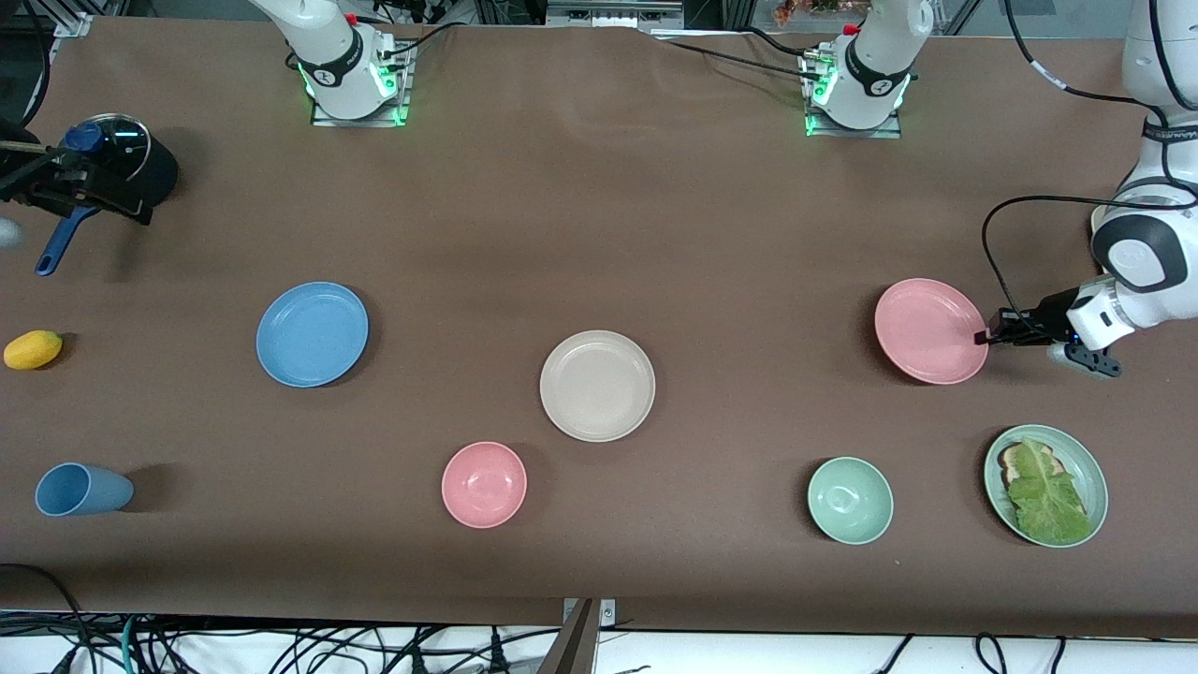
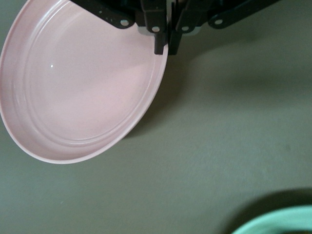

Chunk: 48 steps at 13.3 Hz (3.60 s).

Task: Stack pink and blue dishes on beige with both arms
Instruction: 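Close the left gripper on the pink plate rim and lift it, then carry the pink plate with the left gripper onto the beige plate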

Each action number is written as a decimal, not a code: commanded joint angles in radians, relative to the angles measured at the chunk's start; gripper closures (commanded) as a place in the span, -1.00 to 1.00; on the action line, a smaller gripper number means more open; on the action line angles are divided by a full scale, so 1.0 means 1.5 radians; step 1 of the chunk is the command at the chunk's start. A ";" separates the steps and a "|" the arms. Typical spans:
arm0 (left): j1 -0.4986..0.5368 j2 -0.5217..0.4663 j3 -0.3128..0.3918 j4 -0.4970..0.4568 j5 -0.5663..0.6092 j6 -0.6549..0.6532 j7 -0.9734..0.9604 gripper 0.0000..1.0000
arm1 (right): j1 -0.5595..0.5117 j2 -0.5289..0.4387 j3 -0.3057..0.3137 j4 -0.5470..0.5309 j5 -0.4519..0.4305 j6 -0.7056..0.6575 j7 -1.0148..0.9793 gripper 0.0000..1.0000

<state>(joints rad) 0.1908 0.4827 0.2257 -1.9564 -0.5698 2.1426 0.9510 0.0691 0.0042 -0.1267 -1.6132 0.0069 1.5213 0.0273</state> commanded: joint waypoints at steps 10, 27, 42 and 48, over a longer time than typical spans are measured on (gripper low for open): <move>-0.058 -0.065 0.001 0.169 0.118 -0.263 -0.228 1.00 | -0.001 -0.003 -0.005 0.004 0.006 -0.013 -0.005 -1.00; -0.460 -0.014 -0.006 0.269 0.108 -0.157 -0.756 1.00 | -0.001 -0.002 -0.006 0.003 0.007 -0.013 -0.005 -1.00; -0.629 0.138 -0.005 0.267 0.115 0.102 -0.970 1.00 | -0.001 -0.003 -0.006 0.004 0.007 -0.013 -0.005 -1.00; -0.632 0.161 -0.004 0.268 0.115 0.120 -0.970 1.00 | -0.001 -0.002 -0.006 0.004 0.007 -0.013 -0.005 -1.00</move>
<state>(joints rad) -0.7464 0.6977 0.2058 -1.5853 -0.4238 2.3148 -0.4801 0.0685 0.0044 -0.1324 -1.6134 0.0069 1.5130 0.0273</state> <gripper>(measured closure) 0.952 0.000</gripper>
